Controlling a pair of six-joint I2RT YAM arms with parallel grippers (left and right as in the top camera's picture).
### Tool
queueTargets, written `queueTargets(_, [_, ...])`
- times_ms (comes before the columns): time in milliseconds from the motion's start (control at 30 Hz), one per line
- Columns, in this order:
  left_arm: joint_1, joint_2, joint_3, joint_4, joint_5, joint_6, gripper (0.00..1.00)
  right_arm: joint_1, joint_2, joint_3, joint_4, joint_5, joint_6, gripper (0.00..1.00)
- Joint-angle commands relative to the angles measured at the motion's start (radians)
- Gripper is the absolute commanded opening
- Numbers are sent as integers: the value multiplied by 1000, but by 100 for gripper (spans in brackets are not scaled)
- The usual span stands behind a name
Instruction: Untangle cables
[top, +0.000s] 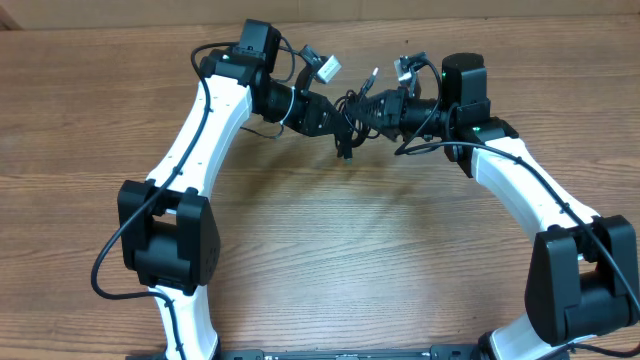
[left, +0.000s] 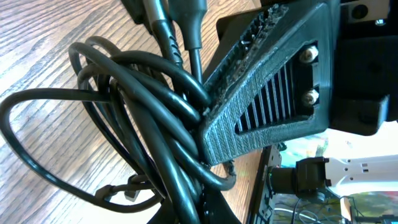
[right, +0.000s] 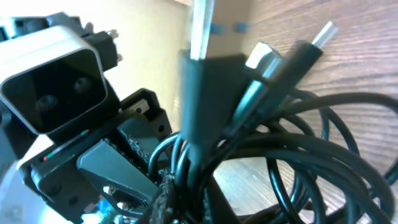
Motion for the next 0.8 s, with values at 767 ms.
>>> queueTargets(767, [-29, -18, 24, -196, -737, -194, 4, -89, -69, 12, -11, -41, -32, 4])
